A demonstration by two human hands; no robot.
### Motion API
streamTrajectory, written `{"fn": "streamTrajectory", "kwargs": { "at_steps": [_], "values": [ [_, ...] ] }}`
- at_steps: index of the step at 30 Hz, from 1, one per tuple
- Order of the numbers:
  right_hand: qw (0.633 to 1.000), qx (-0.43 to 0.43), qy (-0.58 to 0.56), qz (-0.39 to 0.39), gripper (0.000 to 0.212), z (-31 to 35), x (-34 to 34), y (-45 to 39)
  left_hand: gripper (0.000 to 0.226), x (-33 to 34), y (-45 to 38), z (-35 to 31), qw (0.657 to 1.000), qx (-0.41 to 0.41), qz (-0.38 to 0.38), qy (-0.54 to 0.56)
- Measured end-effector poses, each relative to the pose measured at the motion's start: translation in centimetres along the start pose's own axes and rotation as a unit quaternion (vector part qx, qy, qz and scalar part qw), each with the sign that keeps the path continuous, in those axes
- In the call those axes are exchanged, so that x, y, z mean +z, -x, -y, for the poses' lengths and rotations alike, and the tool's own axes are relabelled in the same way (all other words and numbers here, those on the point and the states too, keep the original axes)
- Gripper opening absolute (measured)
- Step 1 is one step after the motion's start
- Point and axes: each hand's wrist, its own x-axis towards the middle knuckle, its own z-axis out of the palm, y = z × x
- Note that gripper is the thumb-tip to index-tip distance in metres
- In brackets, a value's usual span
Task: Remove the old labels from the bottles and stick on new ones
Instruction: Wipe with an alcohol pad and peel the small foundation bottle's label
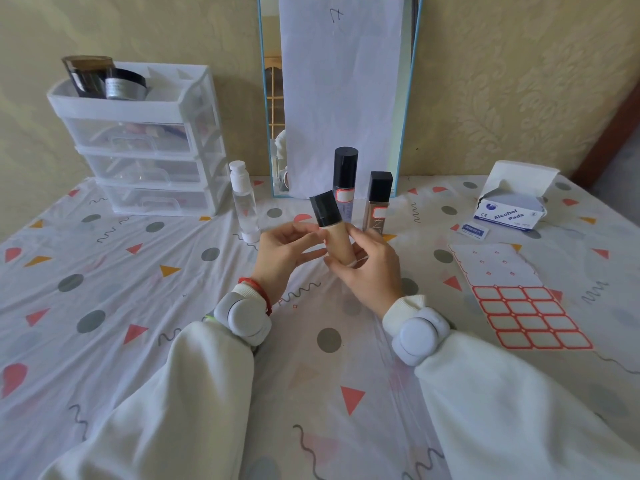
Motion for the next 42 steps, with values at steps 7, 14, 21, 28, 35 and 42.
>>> {"fn": "streamTrajectory", "kwargs": {
  "at_steps": [7, 14, 21, 28, 35, 42],
  "values": [
    [0.999, -0.012, 0.052, -0.013, 0.059, -0.05, -0.25, -0.13, 0.009, -0.3, -0.18, 0.36, 1.0, -0.018, -0.015, -0.017],
    [0.995, -0.035, 0.095, -0.01, 0.06, -0.03, -0.43, -0.12, 0.009, -0.77, -0.53, 0.44, 0.999, -0.048, -0.004, -0.009],
    [0.996, -0.044, 0.081, 0.008, 0.058, 0.05, -0.26, -0.13, 0.018, -0.6, -0.47, 0.31, 0.997, -0.075, -0.004, -0.029],
    [0.998, -0.019, 0.048, 0.023, 0.058, -0.16, 0.04, 0.0, 0.028, -0.46, -0.37, -0.01, 0.997, -0.074, 0.002, -0.028],
    [0.999, 0.008, -0.006, 0.042, 0.056, 0.09, -0.08, 0.03, 0.026, -0.47, -0.47, -0.08, 0.997, -0.073, -0.007, -0.025],
    [0.998, 0.031, -0.035, 0.041, 0.051, 0.32, -0.17, -0.04, 0.02, -0.39, -0.43, -0.25, 0.997, -0.071, 0.006, 0.019]
  ]
}}
